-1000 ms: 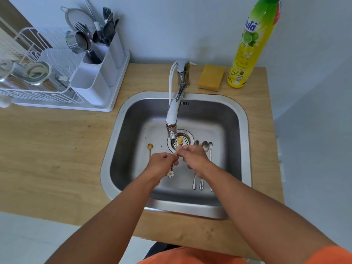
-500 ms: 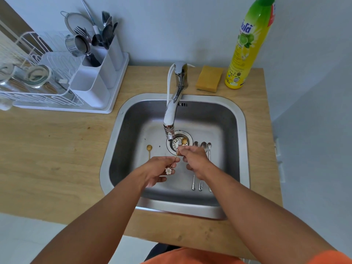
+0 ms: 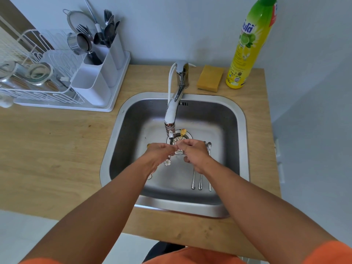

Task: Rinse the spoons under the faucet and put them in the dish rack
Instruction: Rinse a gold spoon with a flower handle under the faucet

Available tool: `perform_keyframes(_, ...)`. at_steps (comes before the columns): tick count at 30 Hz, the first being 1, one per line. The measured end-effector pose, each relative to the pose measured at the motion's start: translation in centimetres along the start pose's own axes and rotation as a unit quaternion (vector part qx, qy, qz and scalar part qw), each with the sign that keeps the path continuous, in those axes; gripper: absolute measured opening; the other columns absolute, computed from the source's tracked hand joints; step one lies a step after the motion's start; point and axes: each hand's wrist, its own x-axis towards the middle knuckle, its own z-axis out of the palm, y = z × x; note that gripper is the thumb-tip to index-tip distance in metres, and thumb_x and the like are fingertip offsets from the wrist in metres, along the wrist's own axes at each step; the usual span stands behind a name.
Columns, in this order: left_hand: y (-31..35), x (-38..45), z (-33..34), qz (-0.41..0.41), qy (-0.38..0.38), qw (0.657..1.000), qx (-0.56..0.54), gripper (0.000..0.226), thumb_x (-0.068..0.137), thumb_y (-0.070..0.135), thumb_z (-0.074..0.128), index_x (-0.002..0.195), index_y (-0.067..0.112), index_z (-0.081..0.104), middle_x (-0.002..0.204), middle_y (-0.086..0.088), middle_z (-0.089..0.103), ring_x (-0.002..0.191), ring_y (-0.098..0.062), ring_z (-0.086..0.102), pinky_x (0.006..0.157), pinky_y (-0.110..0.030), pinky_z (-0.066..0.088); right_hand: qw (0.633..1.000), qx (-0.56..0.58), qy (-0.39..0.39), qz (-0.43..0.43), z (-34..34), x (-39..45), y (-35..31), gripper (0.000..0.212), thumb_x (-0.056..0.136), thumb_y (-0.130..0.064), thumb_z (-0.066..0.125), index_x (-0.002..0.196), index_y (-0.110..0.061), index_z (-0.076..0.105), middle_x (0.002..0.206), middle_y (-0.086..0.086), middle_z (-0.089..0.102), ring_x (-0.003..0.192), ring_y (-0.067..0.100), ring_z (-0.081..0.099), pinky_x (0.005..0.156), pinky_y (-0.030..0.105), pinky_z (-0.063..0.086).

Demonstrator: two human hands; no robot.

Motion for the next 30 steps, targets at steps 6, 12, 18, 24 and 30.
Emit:
perform_keyframes(6,-1.5,-0.4,0.9,0.007,-0.018,1.0,0.01,0.017,0.093,0.038,0.074,0.099,0.023,0.08,0.097,0.006,0.076,0.078,-0.007,0.064,0.049,-0.016,0.042,0.999,-0.042,0.007,0.0,-0.3,-0.3,-0.9,0.011,0.093,-0.021,0.077,0.082,-0.021,0.075,0.073,-0.005,0.066,0.058,0.01,0.051,0.044,0.017,0.043)
perform_keyframes(12,-4.4,-0.5,0.2,-0.002,-0.027,0.999,0.027,0.012,0.091,0.039,0.077,0.093,0.027,0.081,0.093,0.012,0.076,0.085,-0.01,0.066,0.056,-0.02,0.045,0.997,-0.069,0.028,-0.008,-1.0,-0.3,-0.8,0.01,0.094,-0.023,0.075,0.087,-0.016,0.078,0.061,-0.01,0.061,0.048,0.006,0.045,0.044,0.019,0.043)
perform_keyframes(18,-6.5,2.3,-3.0,0.002,0.078,0.989,0.122,0.019,0.093,0.035,0.075,0.099,0.018,0.079,0.096,0.001,0.075,0.09,-0.021,0.069,0.08,-0.034,0.055,0.973,-0.219,0.065,-0.035,-3.7,0.0,0.2,0.021,0.092,-0.016,0.067,0.074,-0.015,0.078,0.087,-0.005,0.074,0.067,0.012,0.061,0.06,0.023,0.045)
perform_keyframes(24,-6.4,4.8,-4.0,-0.011,0.155,0.956,0.25,0.019,0.083,0.031,0.075,0.074,0.014,0.076,0.086,-0.007,0.075,0.079,-0.028,0.07,0.073,-0.03,0.054,0.942,-0.31,0.128,0.01,-6.3,-0.1,1.5,0.03,0.098,-0.013,0.061,0.069,-0.017,0.067,0.083,0.007,0.069,0.079,0.023,0.065,0.067,0.024,0.045)
perform_keyframes(30,-6.6,6.4,-3.1,-0.031,0.172,0.937,0.304,0.024,0.082,0.031,0.074,0.083,0.011,0.061,0.089,-0.011,0.063,0.072,-0.03,0.06,0.062,-0.031,0.048,0.913,-0.373,0.161,0.04,-7.1,0.1,1.7,0.017,0.098,-0.001,0.059,0.105,0.001,0.074,0.108,0.016,0.072,0.1,0.033,0.07,0.075,0.027,0.053)
